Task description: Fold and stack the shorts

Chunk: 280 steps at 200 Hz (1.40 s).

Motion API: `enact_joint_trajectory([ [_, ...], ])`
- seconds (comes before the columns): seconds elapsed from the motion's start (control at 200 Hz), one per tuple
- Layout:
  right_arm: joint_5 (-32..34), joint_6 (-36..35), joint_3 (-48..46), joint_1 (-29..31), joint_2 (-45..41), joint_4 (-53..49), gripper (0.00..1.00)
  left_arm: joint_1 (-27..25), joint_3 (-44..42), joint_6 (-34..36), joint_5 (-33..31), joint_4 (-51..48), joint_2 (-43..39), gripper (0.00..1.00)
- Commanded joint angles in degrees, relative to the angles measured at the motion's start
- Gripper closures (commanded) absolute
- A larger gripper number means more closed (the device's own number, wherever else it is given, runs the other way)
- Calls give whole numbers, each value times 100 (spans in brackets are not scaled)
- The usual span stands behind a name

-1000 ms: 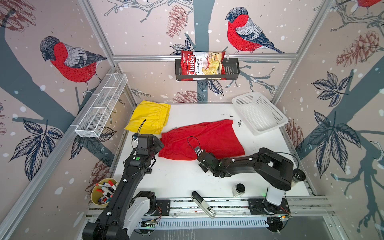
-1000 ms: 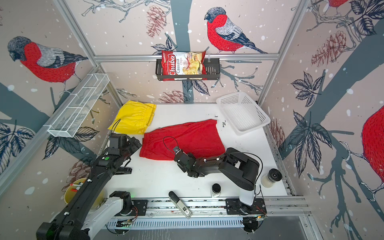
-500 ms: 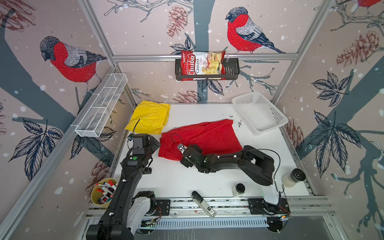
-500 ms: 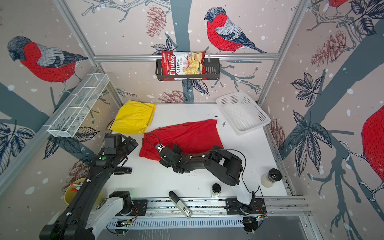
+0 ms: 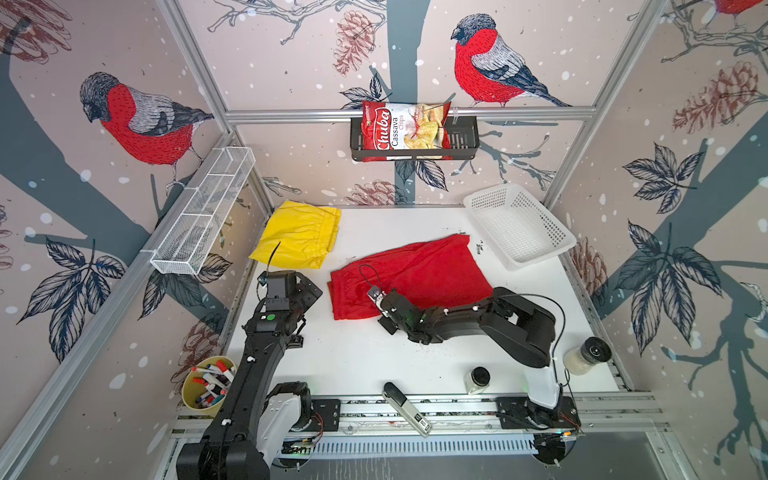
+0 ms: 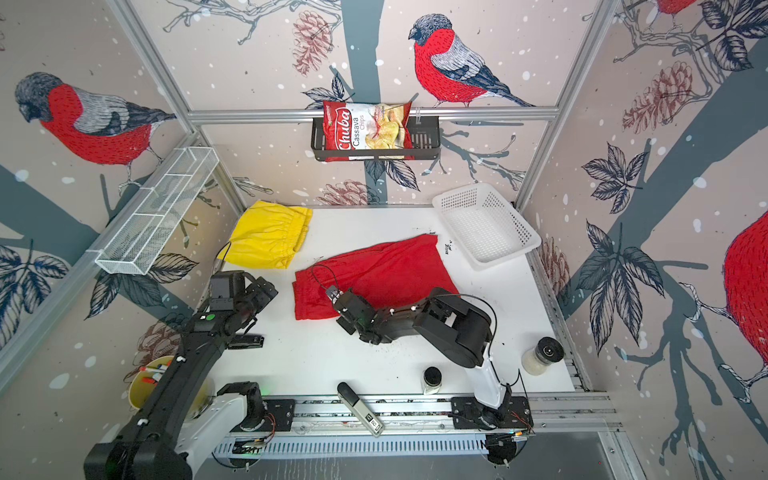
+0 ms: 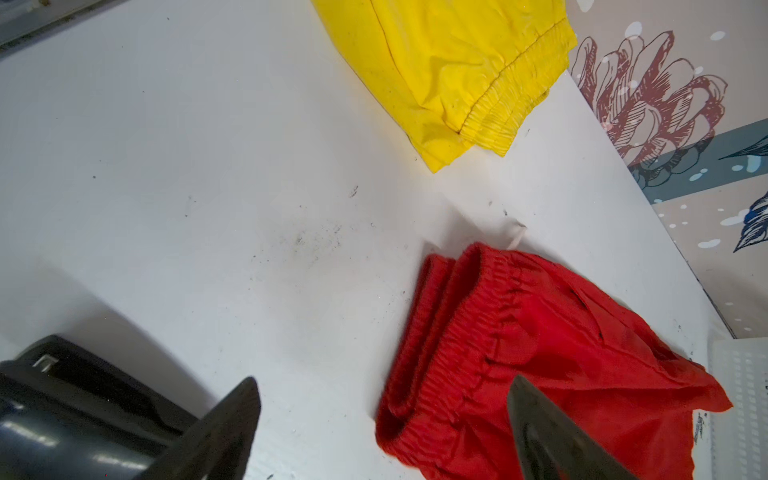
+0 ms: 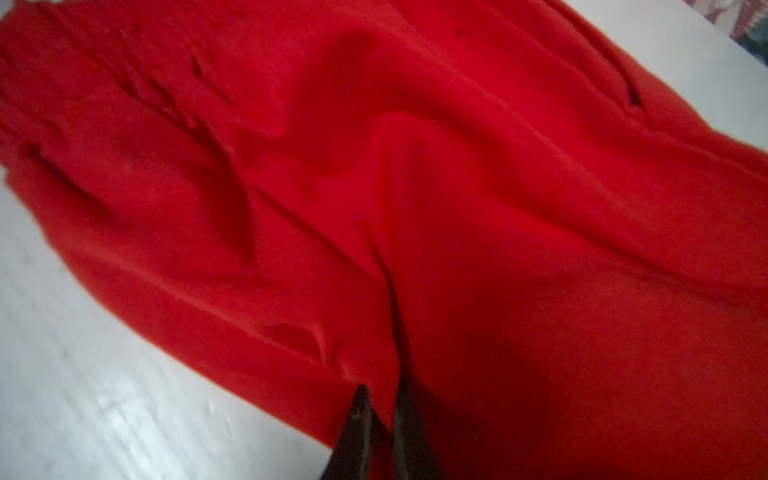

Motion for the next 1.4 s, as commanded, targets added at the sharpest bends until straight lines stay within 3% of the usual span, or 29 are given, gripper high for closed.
enact_joint_trajectory([
  [0.0, 57, 318, -433, 35, -313, -538, 70, 15, -102, 35, 264, 337, 108, 9],
  [0.08, 286, 262, -504, 135, -612, -682, 34, 15, -171, 34, 395, 492, 236, 9],
  [0.225, 1116, -184, -100, 637, -939, -656, 9, 15, -207, 1, 612, 639, 446, 8],
  [0.34, 1482, -877, 385, 963, -651, -203, 0, 15, -192, 11, 746, 643, 586, 6],
  [0.46, 1461, -1376, 1036, 1045, 61, 77, 1, 32, -204, 61, 800, 648, 609, 4],
  [0.725, 646, -1372, 1728, 963, 1011, 238, 0, 229, -367, 110, 1429, 919, 960, 3],
  [0.805, 363, -1201, 1801, 897, 1092, 156, 13, 236, -459, 8, 1618, 1107, 1117, 3],
  [0.835, 216, -1096, 1807, 862, 1098, 133, 25, 236, -493, -38, 1722, 1191, 1194, 3],
  [0.885, 14, -911, 1745, 801, 1069, 164, 58, 236, -563, 3, 2053, 1456, 1339, 3],
  [0.955, -185, -724, 1615, 733, 1026, 278, 72, 239, -730, -139, 2566, 1953, 1631, 3],
  [1.121, -424, -434, 1323, 653, 870, 526, 77, 195, -1109, -625, 3159, 3055, 2271, 3],
  [1.396, -760, -122, 1118, 570, 786, 779, 81, -237, -1282, -1067, 2872, 3576, 2086, 3],
])
